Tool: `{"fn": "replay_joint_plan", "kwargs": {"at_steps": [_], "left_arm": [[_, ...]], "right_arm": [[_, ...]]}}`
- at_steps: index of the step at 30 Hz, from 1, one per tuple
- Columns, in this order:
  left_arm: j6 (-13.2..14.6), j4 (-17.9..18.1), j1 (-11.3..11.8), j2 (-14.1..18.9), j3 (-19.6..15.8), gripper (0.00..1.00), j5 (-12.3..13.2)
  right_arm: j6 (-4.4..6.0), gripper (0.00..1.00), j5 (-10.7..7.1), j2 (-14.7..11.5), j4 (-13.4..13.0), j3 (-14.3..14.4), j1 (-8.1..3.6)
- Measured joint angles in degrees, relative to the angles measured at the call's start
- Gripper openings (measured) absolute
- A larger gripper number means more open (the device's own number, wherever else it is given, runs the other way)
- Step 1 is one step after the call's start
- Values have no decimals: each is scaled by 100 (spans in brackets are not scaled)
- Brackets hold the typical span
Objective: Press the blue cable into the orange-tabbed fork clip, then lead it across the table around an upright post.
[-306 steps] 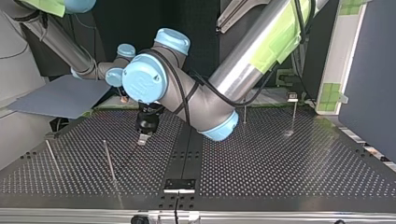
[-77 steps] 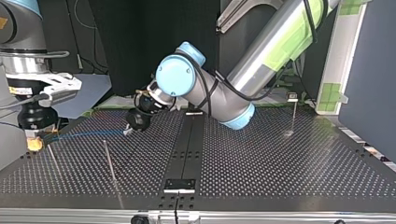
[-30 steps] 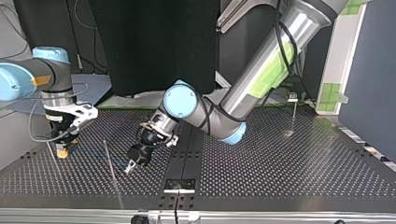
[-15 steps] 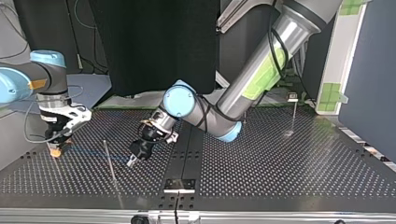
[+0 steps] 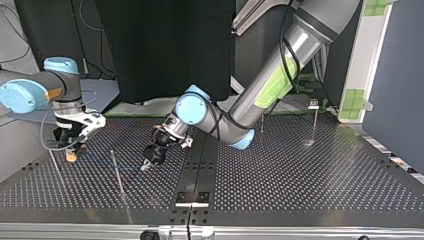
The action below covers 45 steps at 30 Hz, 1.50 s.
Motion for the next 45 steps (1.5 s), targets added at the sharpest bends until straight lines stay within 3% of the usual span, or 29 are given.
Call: {"fn": "replay_joint_plan", "kwargs": {"at_steps": [13,14,15,17,18,20,21,22,26,33,45], "left_arm": [[205,-239,27,-11,0,3,1],[231,-268,27,-11,1,13,1],[258,-299,28,-10,1,13,1],[323,-375,28,-11,0,36,-3],[351,-406,28,-10,0,36,-4],[395,-469,29,-10,1,55,-6],[408,-493,29,-10,1,55,-7],[419,-522,30,-10,1,62,-7],[459,-604,30,-11,0,73,-11],[609,-719,41,-11,-1,75,-129],[681,-757,73,-11,-1,75,-217]], "right_arm": [[1,2,106,513,-198,92,73],[11,2,109,534,-237,122,75],[32,2,113,560,-291,167,78],[74,2,115,601,-375,230,79],[94,2,116,633,-430,261,79],[107,2,119,696,-515,301,80],[109,2,122,741,-575,322,81],[107,2,125,777,-620,338,82],[81,2,134,952,-811,399,83],[30,2,151,1235,-1111,547,32],[-161,2,177,1694,-1316,677,-55]]}}
